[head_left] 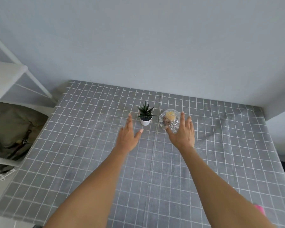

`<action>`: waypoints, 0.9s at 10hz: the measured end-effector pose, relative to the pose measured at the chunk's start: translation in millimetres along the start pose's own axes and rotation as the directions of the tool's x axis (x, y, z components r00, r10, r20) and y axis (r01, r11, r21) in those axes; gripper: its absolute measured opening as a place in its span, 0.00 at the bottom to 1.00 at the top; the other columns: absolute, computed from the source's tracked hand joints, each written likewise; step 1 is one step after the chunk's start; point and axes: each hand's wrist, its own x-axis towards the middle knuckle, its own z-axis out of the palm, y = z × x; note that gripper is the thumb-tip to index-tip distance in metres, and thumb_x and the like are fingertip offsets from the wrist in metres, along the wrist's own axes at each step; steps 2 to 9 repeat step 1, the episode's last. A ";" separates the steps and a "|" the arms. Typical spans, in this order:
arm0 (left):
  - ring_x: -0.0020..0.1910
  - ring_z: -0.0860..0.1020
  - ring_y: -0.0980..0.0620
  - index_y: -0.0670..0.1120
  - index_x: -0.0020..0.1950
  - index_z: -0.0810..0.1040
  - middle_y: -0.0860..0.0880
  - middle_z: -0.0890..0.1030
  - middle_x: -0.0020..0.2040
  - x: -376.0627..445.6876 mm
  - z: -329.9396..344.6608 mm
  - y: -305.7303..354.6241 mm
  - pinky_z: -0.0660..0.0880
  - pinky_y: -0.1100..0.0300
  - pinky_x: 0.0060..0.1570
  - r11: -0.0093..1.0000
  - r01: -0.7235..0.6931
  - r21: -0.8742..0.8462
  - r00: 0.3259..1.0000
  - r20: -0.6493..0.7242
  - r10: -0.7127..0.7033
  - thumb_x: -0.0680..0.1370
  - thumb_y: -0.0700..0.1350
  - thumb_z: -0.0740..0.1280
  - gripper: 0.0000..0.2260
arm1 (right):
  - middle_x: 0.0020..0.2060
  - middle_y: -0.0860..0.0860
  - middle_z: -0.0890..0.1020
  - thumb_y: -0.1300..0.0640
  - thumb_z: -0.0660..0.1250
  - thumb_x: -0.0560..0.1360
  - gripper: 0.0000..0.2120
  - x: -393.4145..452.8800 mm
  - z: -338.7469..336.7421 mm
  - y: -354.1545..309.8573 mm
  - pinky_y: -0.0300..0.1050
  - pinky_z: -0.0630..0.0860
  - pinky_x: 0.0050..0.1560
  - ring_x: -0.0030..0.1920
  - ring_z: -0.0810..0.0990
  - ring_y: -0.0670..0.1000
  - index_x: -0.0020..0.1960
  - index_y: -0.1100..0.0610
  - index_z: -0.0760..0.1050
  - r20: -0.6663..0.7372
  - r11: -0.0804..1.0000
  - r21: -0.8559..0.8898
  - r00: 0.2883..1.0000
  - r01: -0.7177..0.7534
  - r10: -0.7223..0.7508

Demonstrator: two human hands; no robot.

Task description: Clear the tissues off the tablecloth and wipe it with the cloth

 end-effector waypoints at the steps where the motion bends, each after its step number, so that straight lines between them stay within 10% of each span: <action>1: 0.78 0.50 0.45 0.42 0.78 0.42 0.44 0.46 0.79 -11.8 -12.4 0.8 0.48 0.41 0.74 0.987 0.054 0.154 0.989 0.130 -0.074 0.82 0.59 0.51 0.33 | 0.78 0.59 0.45 0.41 0.55 0.80 0.36 -22.6 -8.7 -3.4 0.54 0.47 0.75 0.77 0.46 0.59 0.79 0.54 0.40 0.015 0.999 -0.043 1.000 0.016 -0.015; 9: 0.78 0.50 0.45 0.42 0.78 0.42 0.44 0.46 0.79 -11.8 -12.4 0.8 0.48 0.41 0.74 0.987 0.054 0.154 0.989 0.130 -0.074 0.82 0.59 0.51 0.33 | 0.78 0.59 0.45 0.41 0.55 0.80 0.36 -22.6 -8.7 -3.4 0.54 0.47 0.75 0.77 0.46 0.59 0.79 0.54 0.40 0.015 0.999 -0.043 1.000 0.016 -0.015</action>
